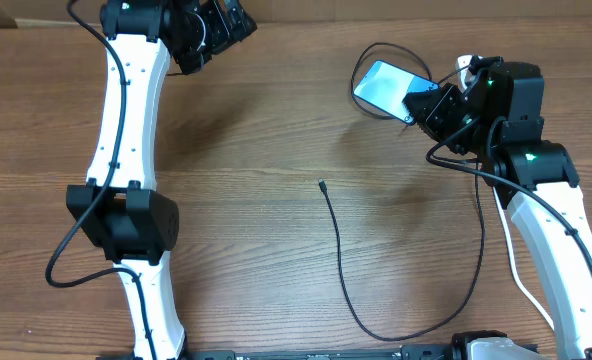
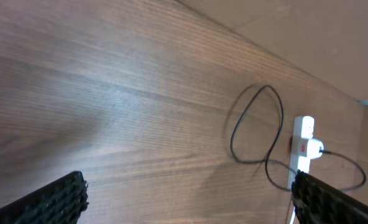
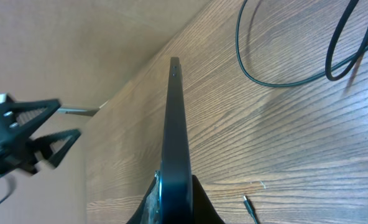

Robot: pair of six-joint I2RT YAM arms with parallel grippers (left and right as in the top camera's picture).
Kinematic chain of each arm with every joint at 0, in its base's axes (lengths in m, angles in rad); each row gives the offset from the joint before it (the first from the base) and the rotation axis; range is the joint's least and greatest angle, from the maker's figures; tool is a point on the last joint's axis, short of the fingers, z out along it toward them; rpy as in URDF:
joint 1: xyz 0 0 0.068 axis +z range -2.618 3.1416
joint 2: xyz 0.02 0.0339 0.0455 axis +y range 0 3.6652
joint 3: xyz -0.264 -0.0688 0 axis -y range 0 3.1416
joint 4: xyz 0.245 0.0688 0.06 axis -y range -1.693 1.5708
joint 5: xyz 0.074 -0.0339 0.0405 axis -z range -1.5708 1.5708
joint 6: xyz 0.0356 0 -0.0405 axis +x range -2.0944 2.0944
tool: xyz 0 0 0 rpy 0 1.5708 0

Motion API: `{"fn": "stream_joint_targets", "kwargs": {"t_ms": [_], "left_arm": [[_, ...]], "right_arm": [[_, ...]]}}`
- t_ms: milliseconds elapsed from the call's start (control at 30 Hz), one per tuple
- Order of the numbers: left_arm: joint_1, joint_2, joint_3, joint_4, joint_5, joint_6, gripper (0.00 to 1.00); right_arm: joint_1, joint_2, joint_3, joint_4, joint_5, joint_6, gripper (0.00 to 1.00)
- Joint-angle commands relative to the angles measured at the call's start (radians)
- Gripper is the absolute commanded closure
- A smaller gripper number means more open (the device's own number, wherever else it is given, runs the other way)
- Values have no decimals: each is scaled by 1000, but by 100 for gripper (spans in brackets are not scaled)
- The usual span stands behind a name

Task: Plug charger to phone and switch on socket

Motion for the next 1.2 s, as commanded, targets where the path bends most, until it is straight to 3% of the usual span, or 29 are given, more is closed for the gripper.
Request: {"fn": "stream_joint_targets", "kwargs": {"t_ms": [0,233,333,433,500,667,733,800,867,967,1033,1167], "left_arm": [[-3,-18,174,-218,-80,-10,0],[8,-56,402,-515,54,-14,0],[11,-92,403,-515,279,22,0],[-12,-97,399,-515,351,22,0],[-38,-97,396,-515,355,16,0],[-90,-148,384,-515,171,-13,0],[-88,-201,343,-515,140,-16,0],[-82,-265,284,-515,7,-16,0],[-74,-374,140,-515,-147,-21,0],[-62,-463,-24,-515,-241,-73,0],[-54,-484,-181,-500,-183,-122,1],[-54,-481,-440,-212,272,0,0]], "right_arm": [[-4,-42,19,17,-18,-2,96],[-4,-41,19,68,-87,108,96],[-4,-39,19,93,-91,198,96],[-4,-34,18,107,-90,267,96],[-4,-32,18,110,-87,275,96],[-4,-32,18,83,-88,258,96],[-4,-32,18,76,-89,246,96],[-4,-32,18,76,-97,235,96],[-4,-32,18,76,-103,232,96],[-4,-32,18,81,-106,233,96],[-4,-32,18,98,-106,244,96],[-1,-32,18,103,-106,260,96]]}}
